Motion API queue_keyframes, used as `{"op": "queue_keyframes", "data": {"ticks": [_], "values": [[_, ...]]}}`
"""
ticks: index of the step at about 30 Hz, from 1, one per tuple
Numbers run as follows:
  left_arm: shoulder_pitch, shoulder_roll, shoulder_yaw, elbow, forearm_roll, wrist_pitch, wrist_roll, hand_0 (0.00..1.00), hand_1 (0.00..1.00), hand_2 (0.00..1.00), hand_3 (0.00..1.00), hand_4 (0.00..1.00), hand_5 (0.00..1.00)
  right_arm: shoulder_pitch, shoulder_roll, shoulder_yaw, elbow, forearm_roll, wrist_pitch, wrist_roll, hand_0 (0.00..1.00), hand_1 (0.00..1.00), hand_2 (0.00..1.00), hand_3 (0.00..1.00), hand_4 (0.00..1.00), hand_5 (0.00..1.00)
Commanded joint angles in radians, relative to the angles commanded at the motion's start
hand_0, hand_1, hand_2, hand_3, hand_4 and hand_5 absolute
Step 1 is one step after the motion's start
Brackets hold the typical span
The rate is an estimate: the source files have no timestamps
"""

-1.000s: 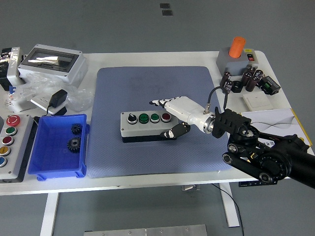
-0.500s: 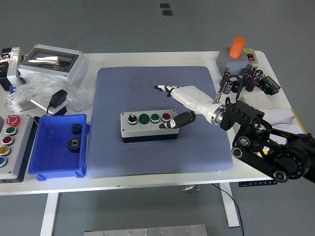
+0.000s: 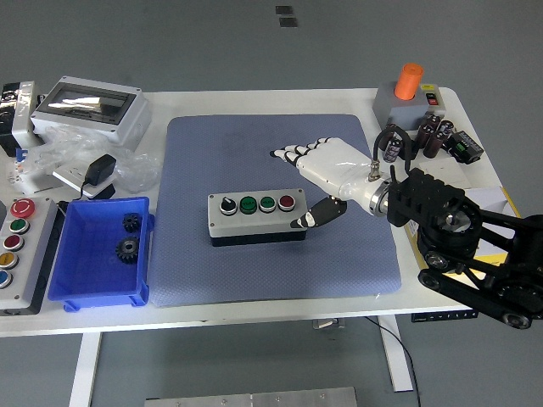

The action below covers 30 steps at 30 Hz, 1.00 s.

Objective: Pick up the button,place it on the desk,press the button,press the button

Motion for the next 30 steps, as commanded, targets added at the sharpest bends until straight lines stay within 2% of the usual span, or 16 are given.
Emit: {"op": "queue_keyframes", "data": {"ticks": [2,3,8,9,14,15,30], "values": [[0.001,0.0,0.0,0.0,0.0,0.0,0.0,0.73,0.735,0.621,0.639,0.557,0.244,0.001,-0.003,-0.002,0.003,0.008,0.004,0.001,0.706,0.693,0.521,0.967,0.426,0.048],[0.001,0.0,0.0,0.0,0.0,0.0,0.0,0.731,0.734,0.622,0.637,0.551,0.248,0.001,-0.004,-0.004,0.003,0.013,0.005,0.001,0.566,0.507,0.289,0.892,0.181,0.002],[0.001,0.0,0.0,0.0,0.0,0.0,-0.001,0.731,0.734,0.622,0.637,0.551,0.248,0.001,-0.004,-0.025,-0.003,0.039,0.011,0.002,0.566,0.507,0.289,0.892,0.181,0.002],[0.001,0.0,0.0,0.0,0.0,0.0,-0.001,0.731,0.734,0.621,0.637,0.55,0.249,0.001,-0.003,-0.029,-0.004,0.042,0.012,0.002,0.518,0.449,0.271,0.879,0.131,0.002],[0.001,0.001,-0.001,0.0,0.002,0.0,-0.001,0.731,0.734,0.621,0.637,0.55,0.249,0.004,0.011,-0.067,-0.018,0.055,0.01,0.001,0.518,0.449,0.271,0.879,0.131,0.002],[0.0,0.001,-0.001,0.0,0.002,-0.001,-0.001,0.731,0.734,0.623,0.637,0.548,0.251,0.005,0.015,-0.074,-0.021,0.056,0.01,0.001,0.476,0.408,0.264,0.868,0.102,0.002],[-0.004,0.002,0.0,0.0,0.002,0.0,-0.002,0.731,0.734,0.622,0.636,0.548,0.253,0.012,0.041,-0.119,-0.068,0.077,0.004,-0.001,0.463,0.389,0.265,0.855,0.091,0.002]]}}
